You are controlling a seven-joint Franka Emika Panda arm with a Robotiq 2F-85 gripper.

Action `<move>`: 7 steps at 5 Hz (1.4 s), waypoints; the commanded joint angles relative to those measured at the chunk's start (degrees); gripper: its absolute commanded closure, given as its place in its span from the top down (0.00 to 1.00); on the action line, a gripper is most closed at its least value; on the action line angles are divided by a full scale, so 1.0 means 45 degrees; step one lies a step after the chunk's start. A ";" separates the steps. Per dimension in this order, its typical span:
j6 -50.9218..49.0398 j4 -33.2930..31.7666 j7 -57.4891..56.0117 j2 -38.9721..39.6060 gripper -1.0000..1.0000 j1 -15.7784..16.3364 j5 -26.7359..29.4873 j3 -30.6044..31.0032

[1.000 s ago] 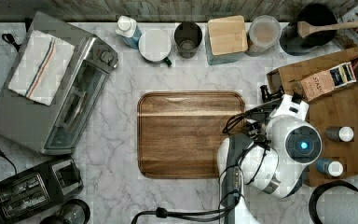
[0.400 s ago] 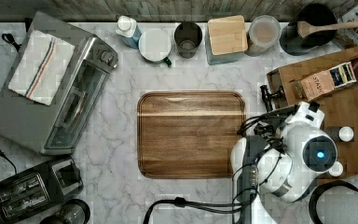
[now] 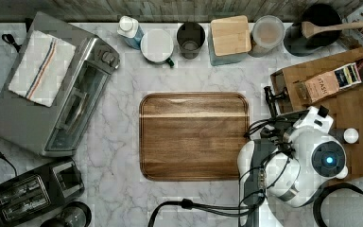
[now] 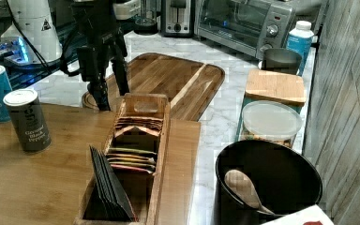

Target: Open the drawer.

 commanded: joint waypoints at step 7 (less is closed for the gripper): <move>0.1404 -0.1019 -0.0451 0.1297 1.00 0.0526 0.1020 0.0742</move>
